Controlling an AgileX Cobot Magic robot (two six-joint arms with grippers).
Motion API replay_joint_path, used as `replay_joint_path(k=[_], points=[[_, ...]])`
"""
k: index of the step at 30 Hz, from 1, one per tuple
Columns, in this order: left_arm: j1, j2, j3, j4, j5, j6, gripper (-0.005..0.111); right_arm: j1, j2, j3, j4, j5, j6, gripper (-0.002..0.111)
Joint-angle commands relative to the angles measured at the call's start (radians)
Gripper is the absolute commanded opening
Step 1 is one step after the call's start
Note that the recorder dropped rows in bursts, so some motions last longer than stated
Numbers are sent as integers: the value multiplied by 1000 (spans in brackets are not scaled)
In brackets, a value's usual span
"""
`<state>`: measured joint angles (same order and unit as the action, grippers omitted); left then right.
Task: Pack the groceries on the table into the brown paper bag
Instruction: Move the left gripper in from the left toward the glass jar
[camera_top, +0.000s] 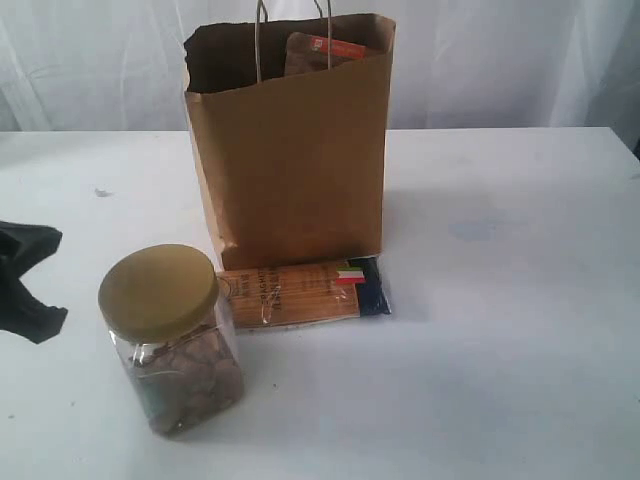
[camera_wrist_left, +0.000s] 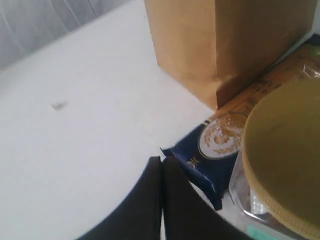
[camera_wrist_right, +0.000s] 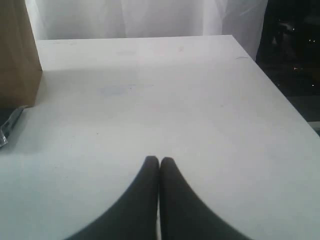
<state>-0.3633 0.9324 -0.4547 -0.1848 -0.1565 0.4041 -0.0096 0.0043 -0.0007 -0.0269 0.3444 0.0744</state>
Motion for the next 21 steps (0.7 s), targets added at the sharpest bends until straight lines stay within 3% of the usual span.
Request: replay_joint_path(k=[1,4,8,10,17,19,21], points=[[3,-152,6,1,-22,108,0,-8,-4,1,-4,-7,-12,0],[3,-214,6,1,-70,141,0,-8,-4,1,-4,-7,-12,0],[3,-235,6,-71,-144,388,0,-8,-4,1,-4,-7,-12,0],[3,-231,6,-188,-153,532,0,-8,-4,1,-4,-7,-12,0],[3,-168,6,-854,-156,960,0,-8,-4,1,-2,-7,-12,0],[3,-141,6,-947,-114,1069,0,-8,-4,1,-2,-7,-12,0],[3,-110,6,-1042,23,1136,0,-8,-4,1,-2,-7,-12,0]])
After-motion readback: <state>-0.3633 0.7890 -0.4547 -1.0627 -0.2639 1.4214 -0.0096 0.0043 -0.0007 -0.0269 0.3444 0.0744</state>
